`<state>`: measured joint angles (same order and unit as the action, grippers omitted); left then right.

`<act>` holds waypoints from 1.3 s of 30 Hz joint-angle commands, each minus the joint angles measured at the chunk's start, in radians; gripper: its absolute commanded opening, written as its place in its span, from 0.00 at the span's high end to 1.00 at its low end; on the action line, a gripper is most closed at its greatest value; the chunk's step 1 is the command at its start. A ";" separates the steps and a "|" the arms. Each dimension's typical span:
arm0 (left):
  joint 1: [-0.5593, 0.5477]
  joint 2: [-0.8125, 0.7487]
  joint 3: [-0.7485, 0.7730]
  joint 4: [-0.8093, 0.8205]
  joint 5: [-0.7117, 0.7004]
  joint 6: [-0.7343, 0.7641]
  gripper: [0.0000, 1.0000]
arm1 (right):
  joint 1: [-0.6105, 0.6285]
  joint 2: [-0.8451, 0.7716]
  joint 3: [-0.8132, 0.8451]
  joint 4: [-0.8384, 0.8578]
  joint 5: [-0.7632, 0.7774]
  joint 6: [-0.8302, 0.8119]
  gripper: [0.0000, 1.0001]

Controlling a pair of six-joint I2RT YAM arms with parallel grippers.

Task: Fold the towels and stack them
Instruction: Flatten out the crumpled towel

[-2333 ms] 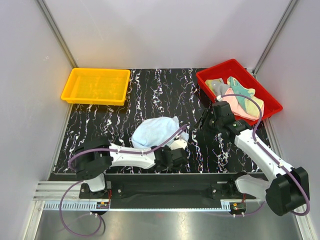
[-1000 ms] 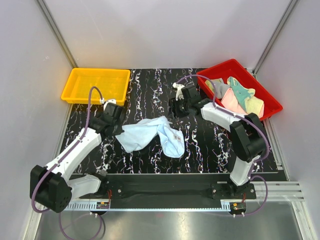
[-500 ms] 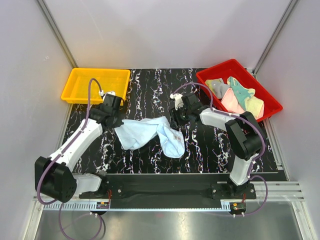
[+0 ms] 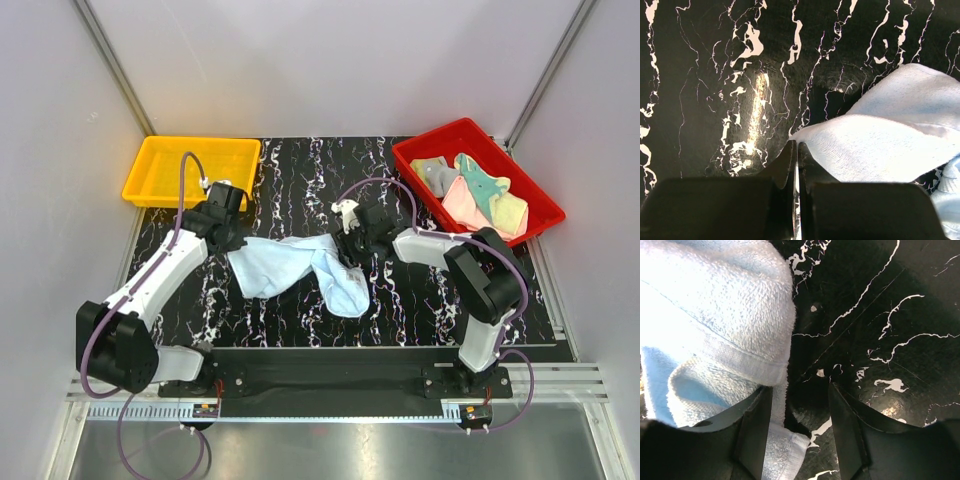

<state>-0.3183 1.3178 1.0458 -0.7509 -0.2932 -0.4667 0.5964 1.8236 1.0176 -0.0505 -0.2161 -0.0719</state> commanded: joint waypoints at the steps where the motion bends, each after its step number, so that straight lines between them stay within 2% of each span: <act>1: 0.007 0.003 0.048 0.030 0.015 0.019 1.00 | 0.025 -0.037 -0.005 0.052 0.072 -0.012 0.44; 12: 0.008 0.029 0.046 0.044 0.040 0.023 1.00 | 0.036 0.017 0.022 0.153 0.043 -0.040 0.48; 22: 0.008 0.050 0.042 0.054 0.046 0.025 1.00 | 0.039 0.035 0.044 0.198 -0.016 -0.046 0.59; 25: 0.008 0.057 0.048 0.053 0.049 0.025 1.00 | 0.037 0.049 0.059 0.204 -0.002 -0.052 0.67; 26: 0.008 0.057 0.049 0.053 0.051 0.026 1.00 | 0.039 0.052 0.065 0.201 0.006 -0.055 0.78; 30: 0.008 0.057 0.069 0.050 0.058 0.043 1.00 | 0.039 0.026 0.082 0.170 0.120 -0.062 1.00; 32: 0.008 0.049 0.091 0.050 0.078 0.063 1.00 | 0.039 0.013 0.133 0.091 0.176 -0.074 1.00; 33: 0.008 0.043 0.103 0.050 0.078 0.078 1.00 | 0.040 0.008 0.162 0.057 0.278 -0.071 1.00; 35: 0.007 0.020 0.155 0.056 0.074 0.088 1.00 | 0.046 -0.029 0.251 -0.070 0.349 -0.065 1.00; 39: 0.005 -0.017 0.284 0.076 0.126 0.132 1.00 | 0.048 -0.156 0.378 -0.196 0.570 -0.083 1.00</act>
<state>-0.3141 1.3724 1.2121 -0.7444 -0.2153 -0.3893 0.6315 1.8198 1.2747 -0.1425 0.1162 -0.1310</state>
